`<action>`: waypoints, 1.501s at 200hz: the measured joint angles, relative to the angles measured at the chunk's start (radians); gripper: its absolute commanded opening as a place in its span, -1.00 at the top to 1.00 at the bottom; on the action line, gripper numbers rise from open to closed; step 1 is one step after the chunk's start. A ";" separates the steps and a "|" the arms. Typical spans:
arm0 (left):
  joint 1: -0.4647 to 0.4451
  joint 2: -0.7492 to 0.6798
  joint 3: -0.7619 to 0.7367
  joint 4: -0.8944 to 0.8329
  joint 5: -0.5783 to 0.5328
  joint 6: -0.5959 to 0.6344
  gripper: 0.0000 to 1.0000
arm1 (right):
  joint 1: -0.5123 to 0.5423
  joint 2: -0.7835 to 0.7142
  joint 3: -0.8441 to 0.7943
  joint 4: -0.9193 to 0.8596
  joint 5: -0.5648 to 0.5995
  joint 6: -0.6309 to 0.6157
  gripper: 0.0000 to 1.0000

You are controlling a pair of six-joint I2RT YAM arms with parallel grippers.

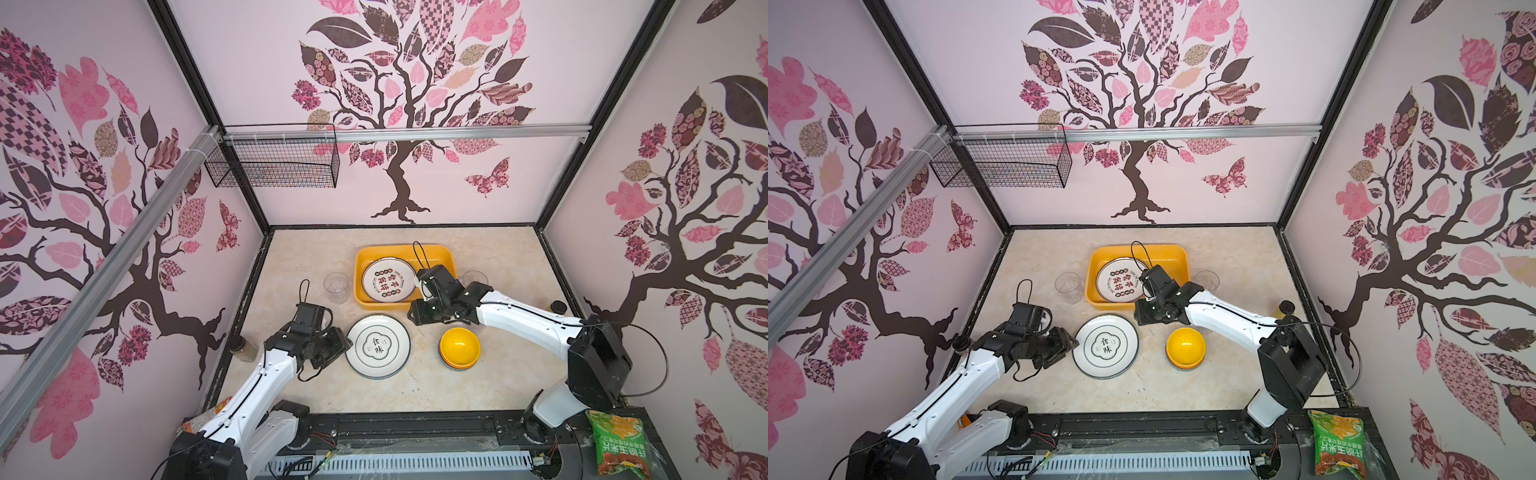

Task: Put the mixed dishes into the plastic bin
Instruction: 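Move the right gripper back to pinch the next green-patterned plate's rim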

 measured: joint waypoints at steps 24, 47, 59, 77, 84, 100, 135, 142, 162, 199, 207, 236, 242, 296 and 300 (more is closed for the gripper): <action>-0.001 0.021 0.000 0.005 -0.003 0.000 -0.11 | 0.022 0.014 0.001 0.000 0.005 0.000 0.05; -0.006 0.042 0.000 0.006 -0.007 0.000 -0.12 | 0.037 0.035 0.001 -0.002 0.016 0.000 0.04; -0.010 0.056 0.000 0.011 -0.010 0.000 -0.13 | 0.043 0.048 0.001 -0.002 0.024 0.000 0.04; -0.014 0.077 0.000 0.022 -0.010 0.001 -0.13 | 0.055 0.072 0.002 -0.002 0.034 0.000 0.03; -0.016 0.084 0.000 0.026 -0.010 0.001 -0.13 | 0.059 0.080 0.002 -0.002 0.035 0.000 0.03; -0.019 0.100 0.000 0.034 -0.010 0.002 -0.13 | 0.066 0.095 0.002 -0.001 0.037 0.002 0.04; -0.019 0.125 0.000 0.052 -0.010 0.004 -0.08 | 0.075 0.117 0.005 0.002 0.037 0.004 0.06; -0.019 0.128 0.000 0.055 -0.009 0.004 -0.08 | 0.076 0.123 0.006 0.002 0.037 0.004 0.06; -0.019 0.130 0.000 0.061 -0.006 0.004 -0.05 | 0.081 0.142 0.013 0.002 0.037 0.004 0.04; -0.019 0.143 0.000 0.074 -0.002 0.005 -0.01 | 0.092 0.170 0.026 0.006 0.037 0.004 0.03; -0.019 0.145 0.000 0.075 -0.001 0.005 0.00 | 0.092 0.176 0.027 0.005 0.036 0.004 0.03; -0.019 0.145 0.000 0.076 0.000 0.007 0.03 | 0.093 0.203 0.039 0.006 0.036 0.004 0.06; -0.019 0.145 0.000 0.077 0.000 0.007 0.04 | 0.093 0.205 0.039 0.006 0.035 0.005 0.06; -0.019 0.145 0.000 0.078 0.000 0.007 0.10 | 0.097 0.208 0.039 0.006 0.028 0.006 0.15; -0.020 0.145 0.000 0.078 0.001 0.007 0.10 | 0.098 0.208 0.039 0.006 0.028 0.005 0.15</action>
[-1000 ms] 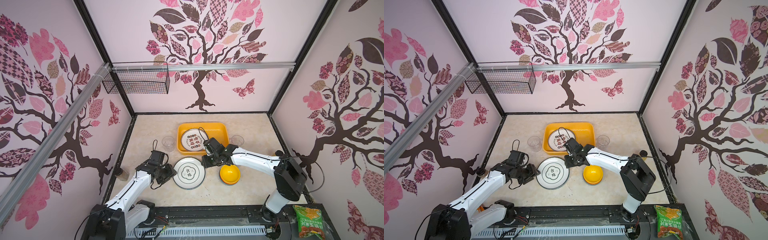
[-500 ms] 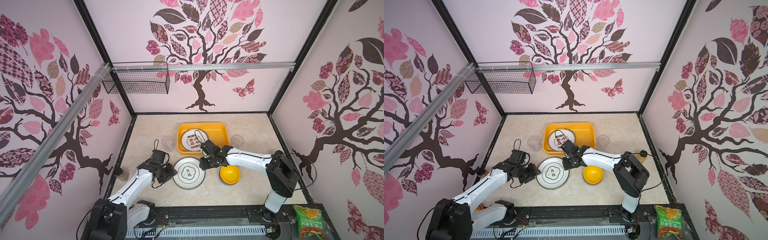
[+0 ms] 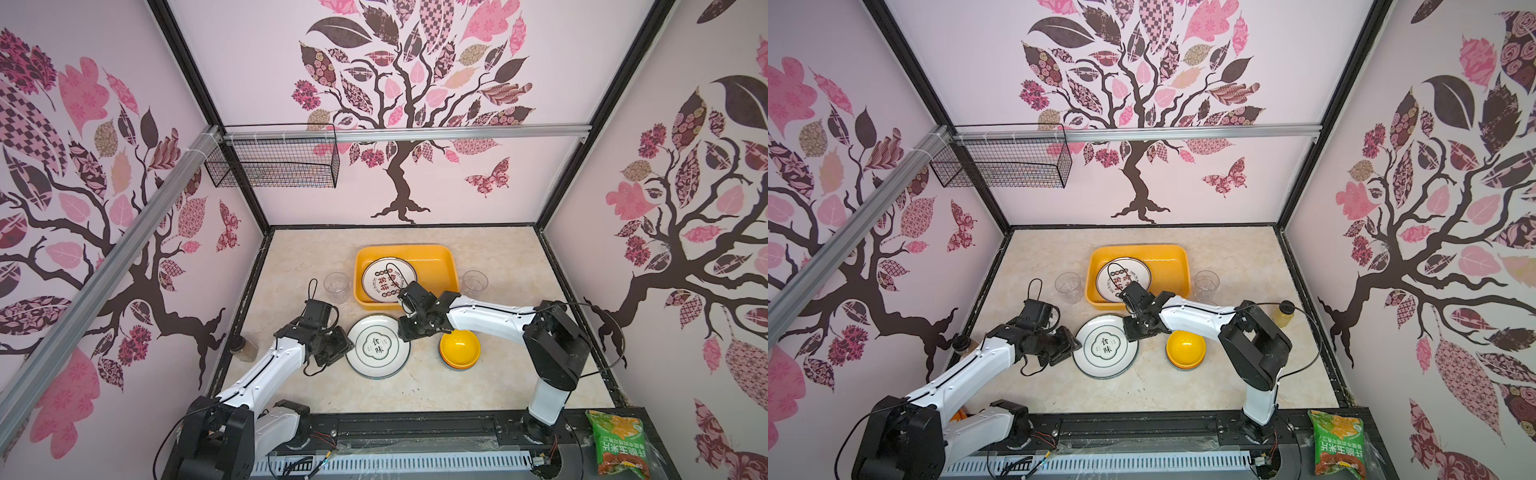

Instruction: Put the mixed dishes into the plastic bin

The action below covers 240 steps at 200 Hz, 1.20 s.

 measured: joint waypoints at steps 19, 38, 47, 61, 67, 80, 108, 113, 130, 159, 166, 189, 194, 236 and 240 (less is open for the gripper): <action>0.000 0.000 0.000 0.000 0.000 0.000 0.12 | 0.003 0.001 0.000 0.000 -0.003 0.001 0.18; 0.000 0.000 0.000 0.001 0.000 0.000 0.14 | 0.005 0.002 0.000 0.000 -0.005 0.002 0.20; 0.000 0.000 0.000 0.001 0.000 0.000 0.14 | 0.005 0.003 0.001 -0.001 -0.006 0.002 0.21; 0.000 0.000 0.000 0.001 0.000 0.000 0.16 | 0.005 0.010 0.008 -0.002 -0.007 0.003 0.23; 0.000 0.000 0.000 0.001 0.000 0.000 0.17 | 0.005 0.014 0.013 -0.002 -0.007 0.003 0.25; 0.000 0.000 0.000 0.001 0.001 0.000 0.17 | 0.005 0.018 0.018 -0.001 -0.008 0.003 0.27; 0.000 0.000 0.000 0.001 0.000 0.000 0.18 | 0.007 0.018 0.019 -0.001 -0.011 0.003 0.33; 0.000 0.000 0.000 0.001 0.000 0.000 0.18 | 0.007 0.018 0.019 -0.001 -0.012 0.002 0.33; 0.000 0.000 0.000 0.001 0.000 0.000 0.18 | 0.007 0.018 0.019 -0.001 -0.015 0.002 0.33; 0.000 0.000 0.000 -0.001 -0.001 0.000 0.16 | 0.007 0.022 0.019 0.000 -0.019 0.002 0.33; 0.000 -0.001 0.000 -0.002 -0.002 0.000 0.15 | 0.007 0.023 0.019 0.002 -0.022 0.002 0.32; 0.000 -0.007 0.000 -0.009 -0.005 -0.002 0.12 | 0.007 0.031 0.023 0.007 -0.033 0.003 0.30; 0.000 -0.010 0.000 -0.012 -0.006 -0.002 0.12 | 0.007 0.033 0.026 0.008 -0.035 0.003 0.30; 0.000 -0.035 0.000 -0.040 -0.020 -0.006 0.11 | 0.008 0.037 0.026 0.018 -0.058 0.003 0.36; 0.000 -0.037 0.000 -0.043 -0.021 -0.007 0.11 | 0.008 0.038 0.026 0.019 -0.060 0.002 0.37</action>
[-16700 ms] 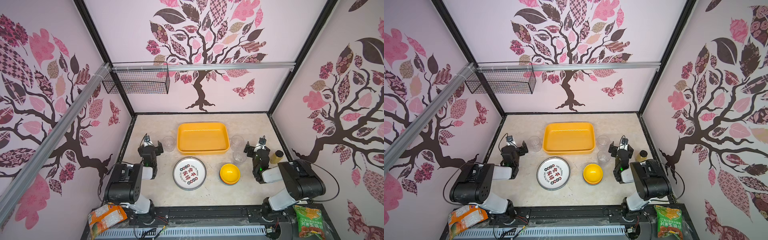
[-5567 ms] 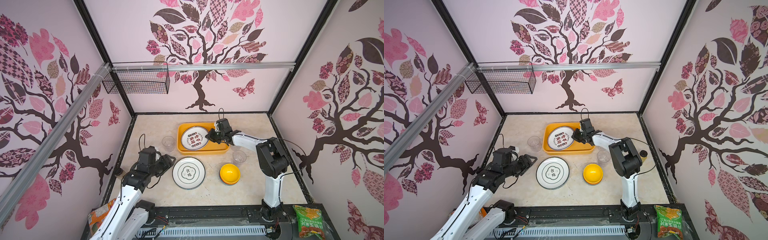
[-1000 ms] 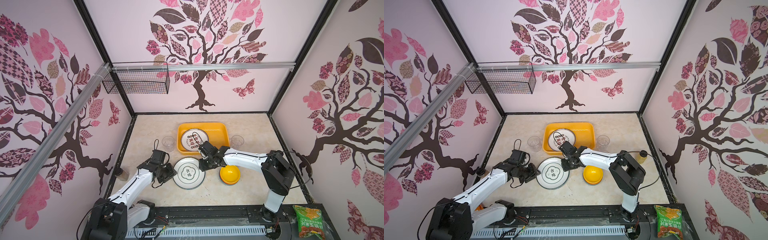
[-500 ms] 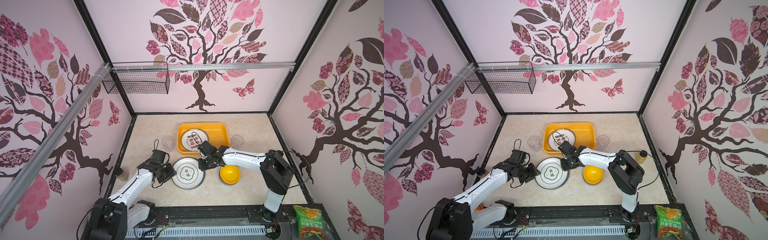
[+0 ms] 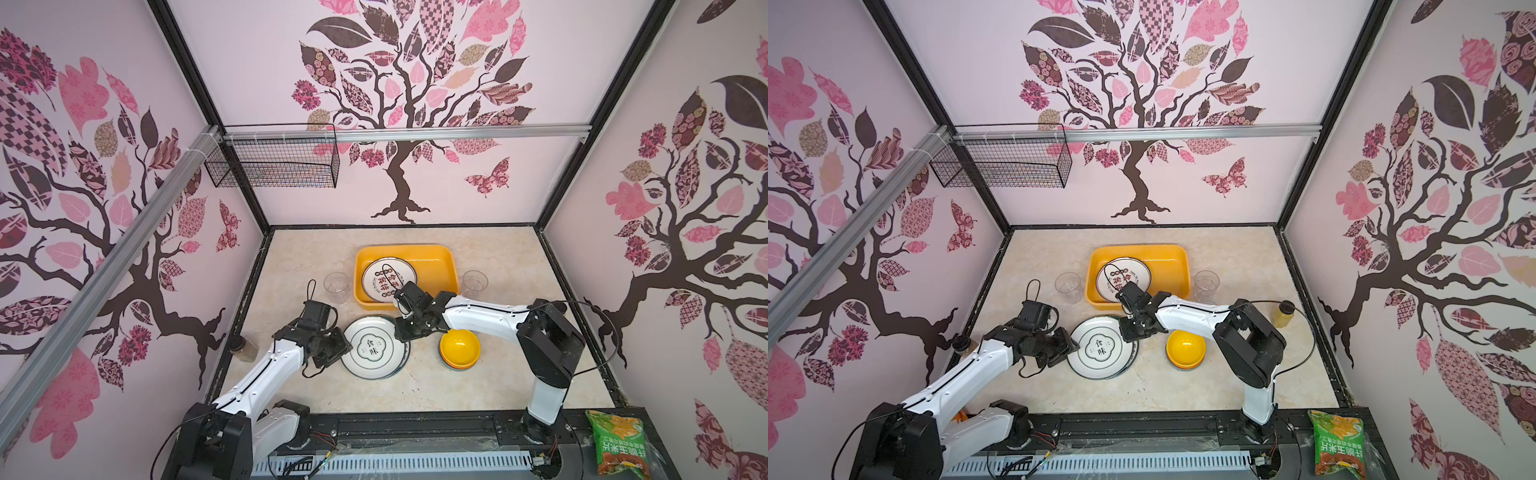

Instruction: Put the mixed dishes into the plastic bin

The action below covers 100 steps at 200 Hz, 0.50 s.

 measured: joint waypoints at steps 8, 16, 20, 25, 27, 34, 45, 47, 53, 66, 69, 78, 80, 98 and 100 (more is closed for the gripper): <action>0.000 -0.003 0.000 -0.006 -0.002 -0.001 0.11 | 0.000 0.002 0.000 0.002 -0.004 0.000 0.37; -0.001 -0.007 0.000 -0.013 -0.003 -0.002 0.11 | 0.000 0.005 0.000 0.005 -0.008 0.000 0.37; -0.001 -0.009 0.000 -0.017 -0.003 -0.002 0.11 | 0.000 0.007 0.000 0.006 -0.010 0.000 0.38; -0.001 -0.011 0.000 -0.021 -0.003 -0.002 0.12 | 0.000 0.008 0.000 0.008 -0.012 0.000 0.39; -0.001 -0.012 0.000 -0.023 -0.003 -0.002 0.12 | 0.000 0.009 0.000 0.010 -0.013 0.000 0.40; -0.001 -0.015 0.000 -0.028 -0.005 -0.002 0.12 | 0.000 0.011 0.000 0.012 -0.016 0.000 0.40; -0.001 -0.018 0.000 -0.035 -0.006 -0.003 0.14 | 0.000 0.013 0.000 0.014 -0.021 0.000 0.40; -0.001 -0.019 0.000 -0.036 -0.006 -0.003 0.14 | 0.000 0.013 0.000 0.015 -0.022 0.000 0.41; -0.002 -0.020 0.000 -0.040 -0.007 -0.005 0.16 | 0.000 0.013 0.000 0.016 -0.024 0.000 0.40; -0.002 -0.022 0.000 -0.050 -0.009 -0.006 0.22 | 0.000 0.014 0.000 0.018 -0.028 0.000 0.40; -0.002 -0.022 0.000 -0.052 -0.010 -0.005 0.22 | 0.000 0.015 0.000 0.018 -0.029 0.000 0.41; -0.003 -0.022 0.000 -0.058 -0.010 -0.006 0.25 | 0.000 0.017 0.000 0.020 -0.030 0.000 0.41; -0.003 -0.022 0.000 -0.058 -0.010 -0.007 0.25 | 0.000 0.018 0.000 0.020 -0.031 -0.001 0.41; -0.005 -0.028 0.000 -0.069 -0.013 -0.008 0.30 | 0.000 0.027 0.001 0.022 -0.037 -0.002 0.41; -0.005 -0.029 0.000 -0.069 -0.013 -0.008 0.31 | 0.000 0.029 0.001 0.022 -0.038 -0.002 0.42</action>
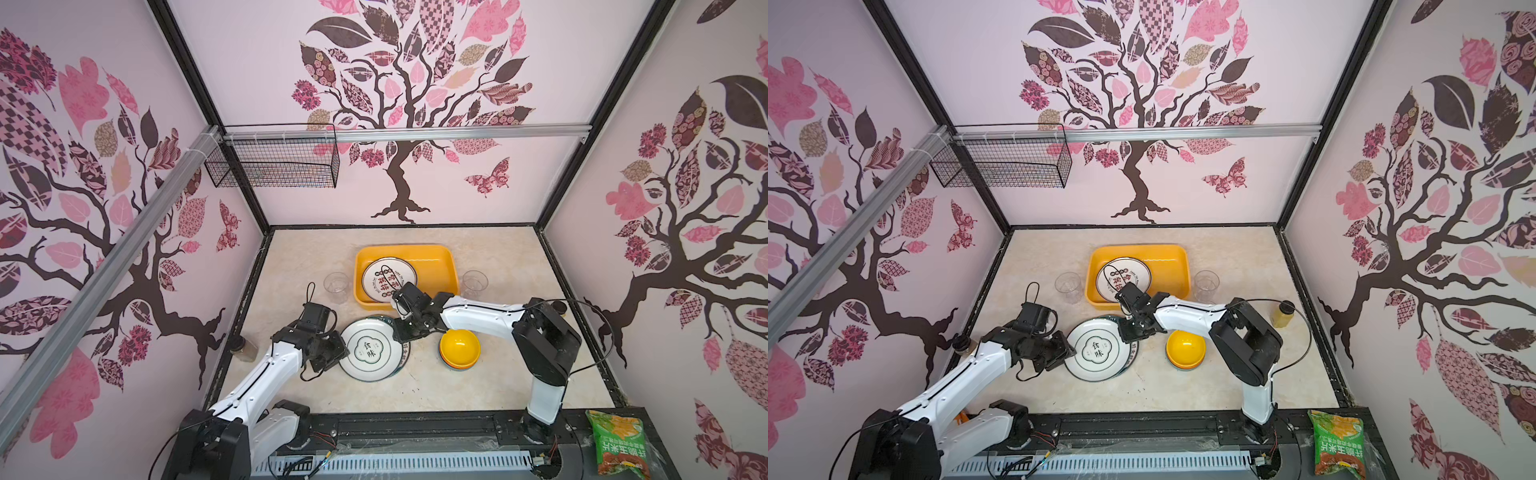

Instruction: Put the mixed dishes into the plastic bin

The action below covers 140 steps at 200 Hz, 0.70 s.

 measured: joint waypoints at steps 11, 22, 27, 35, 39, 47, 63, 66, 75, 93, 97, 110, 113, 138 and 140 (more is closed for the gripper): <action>0.000 -0.004 0.000 -0.003 -0.002 0.000 0.35 | 0.001 0.007 0.000 0.000 -0.006 -0.001 0.42; 0.000 -0.008 0.000 -0.007 -0.006 -0.001 0.40 | 0.001 0.013 0.000 0.000 -0.011 -0.001 0.42; 0.000 -0.011 0.000 -0.009 -0.008 -0.002 0.43 | 0.001 0.014 0.000 0.000 -0.013 -0.001 0.42; -0.001 -0.014 0.000 -0.012 -0.011 -0.002 0.46 | 0.001 0.016 0.000 0.000 -0.014 -0.001 0.43; -0.001 -0.015 0.000 -0.013 -0.012 -0.002 0.47 | 0.001 0.016 0.000 0.000 -0.015 -0.001 0.43; -0.001 -0.018 0.000 -0.018 -0.014 -0.003 0.53 | 0.001 0.016 0.000 0.000 -0.015 -0.001 0.43; -0.001 -0.023 0.000 -0.031 -0.016 0.000 0.61 | 0.001 0.016 0.000 -0.002 -0.018 -0.001 0.43; -0.001 -0.024 0.000 -0.033 -0.016 -0.001 0.63 | 0.001 0.016 0.000 -0.002 -0.018 -0.001 0.43; -0.001 -0.029 0.000 -0.040 -0.017 0.001 0.70 | 0.001 0.016 0.000 -0.002 -0.018 -0.002 0.43; -0.001 -0.045 0.002 -0.045 -0.012 0.004 0.84 | 0.000 0.016 0.000 -0.002 -0.014 -0.002 0.43; 0.000 -0.050 0.002 -0.045 -0.010 0.007 0.86 | 0.000 0.016 0.001 -0.003 -0.012 -0.002 0.43; 0.000 -0.067 0.007 -0.042 -0.007 0.003 0.89 | -0.002 0.016 0.001 -0.006 -0.006 -0.002 0.42; 0.000 -0.069 0.008 -0.041 -0.006 0.004 0.91 | -0.002 0.016 0.001 -0.007 -0.006 -0.002 0.42; 0.000 -0.082 0.016 -0.040 -0.007 0.003 1.00 | -0.002 0.016 0.001 -0.016 -0.005 -0.002 0.40; 0.000 -0.084 0.016 -0.040 -0.008 0.003 1.00 | -0.002 0.016 0.001 -0.016 -0.005 -0.002 0.39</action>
